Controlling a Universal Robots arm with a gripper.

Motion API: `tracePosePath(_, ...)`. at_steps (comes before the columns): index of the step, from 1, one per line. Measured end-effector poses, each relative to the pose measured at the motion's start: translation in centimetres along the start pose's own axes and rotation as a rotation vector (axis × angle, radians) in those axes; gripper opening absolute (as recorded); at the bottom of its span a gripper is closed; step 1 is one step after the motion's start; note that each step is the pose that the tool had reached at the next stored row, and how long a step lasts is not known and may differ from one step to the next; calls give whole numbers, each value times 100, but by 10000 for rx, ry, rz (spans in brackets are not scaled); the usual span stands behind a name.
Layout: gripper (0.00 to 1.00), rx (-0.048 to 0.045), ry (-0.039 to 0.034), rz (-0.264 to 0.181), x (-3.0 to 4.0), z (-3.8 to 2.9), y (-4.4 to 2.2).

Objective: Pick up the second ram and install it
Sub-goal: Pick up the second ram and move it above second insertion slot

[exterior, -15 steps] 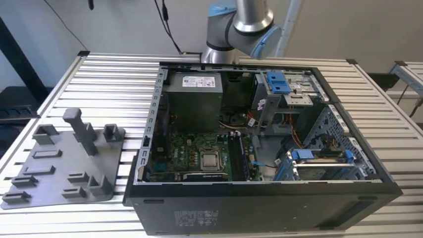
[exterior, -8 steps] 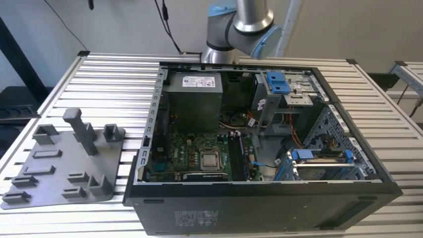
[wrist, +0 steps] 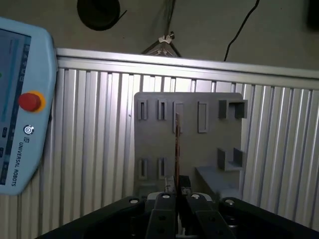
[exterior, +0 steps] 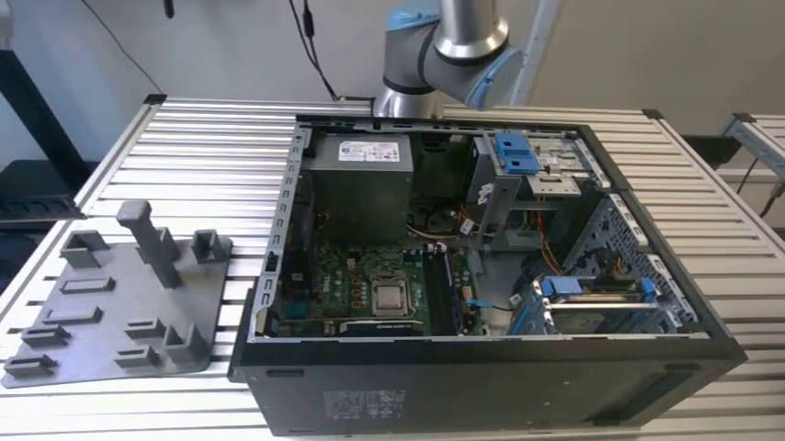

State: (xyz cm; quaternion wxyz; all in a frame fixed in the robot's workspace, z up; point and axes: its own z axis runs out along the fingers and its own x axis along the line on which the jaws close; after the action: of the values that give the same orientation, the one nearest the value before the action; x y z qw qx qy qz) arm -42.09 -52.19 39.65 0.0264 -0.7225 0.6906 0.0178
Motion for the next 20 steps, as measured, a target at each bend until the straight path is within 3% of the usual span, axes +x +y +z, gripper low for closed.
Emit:
tracePosePath(4,14,8,3,158,-2,-1,-18)
tracePosePath(8,14,4,3,160,1,0,-89)
tracePosePath(20,14,-44,1,163,13,5,-473)
